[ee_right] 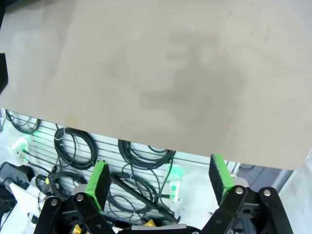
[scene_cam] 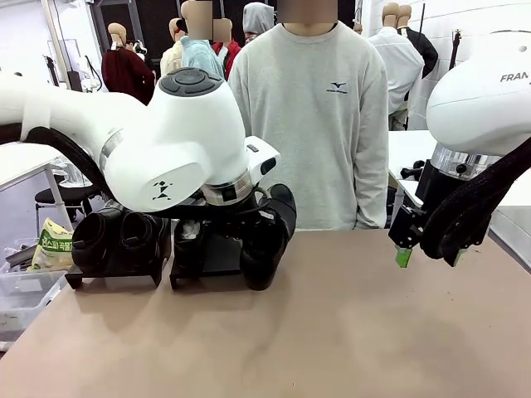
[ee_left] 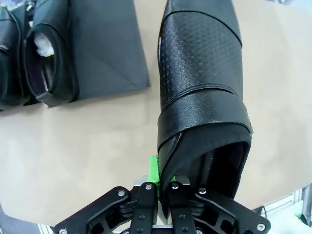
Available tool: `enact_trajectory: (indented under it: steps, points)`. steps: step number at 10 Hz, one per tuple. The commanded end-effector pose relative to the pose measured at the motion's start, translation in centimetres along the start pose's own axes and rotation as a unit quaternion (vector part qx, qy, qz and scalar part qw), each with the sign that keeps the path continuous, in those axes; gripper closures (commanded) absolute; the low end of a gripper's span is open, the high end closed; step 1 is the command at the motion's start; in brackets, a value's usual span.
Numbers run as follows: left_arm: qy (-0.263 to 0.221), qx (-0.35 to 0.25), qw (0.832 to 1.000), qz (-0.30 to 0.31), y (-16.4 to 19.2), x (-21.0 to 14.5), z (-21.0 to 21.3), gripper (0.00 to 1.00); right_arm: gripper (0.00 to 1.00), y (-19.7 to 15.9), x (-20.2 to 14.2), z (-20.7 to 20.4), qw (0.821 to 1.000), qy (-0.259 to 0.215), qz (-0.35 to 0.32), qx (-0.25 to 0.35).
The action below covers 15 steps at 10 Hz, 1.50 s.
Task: Organize the shoes by placing them on the stand.
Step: Place the Shoe from the middle of the table onto the Shoes Stand.
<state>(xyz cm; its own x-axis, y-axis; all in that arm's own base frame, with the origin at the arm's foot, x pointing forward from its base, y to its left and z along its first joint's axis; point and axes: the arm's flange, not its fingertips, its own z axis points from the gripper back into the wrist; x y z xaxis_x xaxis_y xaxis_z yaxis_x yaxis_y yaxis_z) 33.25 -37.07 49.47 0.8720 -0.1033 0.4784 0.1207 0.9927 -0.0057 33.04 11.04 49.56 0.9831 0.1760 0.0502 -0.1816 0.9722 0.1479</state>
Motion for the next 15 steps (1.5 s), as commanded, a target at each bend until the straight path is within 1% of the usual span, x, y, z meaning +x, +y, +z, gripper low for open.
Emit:
enact_trajectory:
  steps: [1,2,3,4,6,9,12,15]
  points:
    - [-0.08,0.07,0.994,0.025,2.0,1.4,-1.2,1.0,0.0,0.0,0.0,0.0,1.0,0.001,0.002,0.008]
    - [-0.126,0.071,0.989,0.041,3.2,2.6,-2.1,1.0,0.0,0.0,0.0,0.0,1.0,0.001,0.002,0.008]
    - [-0.156,0.063,0.985,0.047,4.6,3.9,-3.7,1.0,0.0,0.0,0.0,0.0,1.0,0.001,0.002,0.008]
    - [-0.16,0.04,0.984,0.06,5.5,5.1,-5.1,1.0,0.0,0.0,0.0,0.0,1.0,0.001,0.002,0.008]
    - [-0.13,0.025,0.988,0.082,7.2,7.2,-7.8,1.0,0.0,0.0,0.0,0.0,1.0,0.001,0.002,0.008]
    - [-0.104,0.008,0.986,0.127,7.8,8.1,-9.8,1.0,0.0,0.0,0.0,0.0,1.0,0.001,0.002,0.008]
    - [-0.113,0.02,0.981,0.159,8.6,9.1,-11.4,1.0,0.0,0.0,0.0,0.0,1.0,0.001,0.002,0.008]
    - [-0.103,0.01,0.98,0.173,8.8,9.5,-12.5,1.0,0.0,0.0,0.0,0.0,1.0,0.001,0.002,0.008]
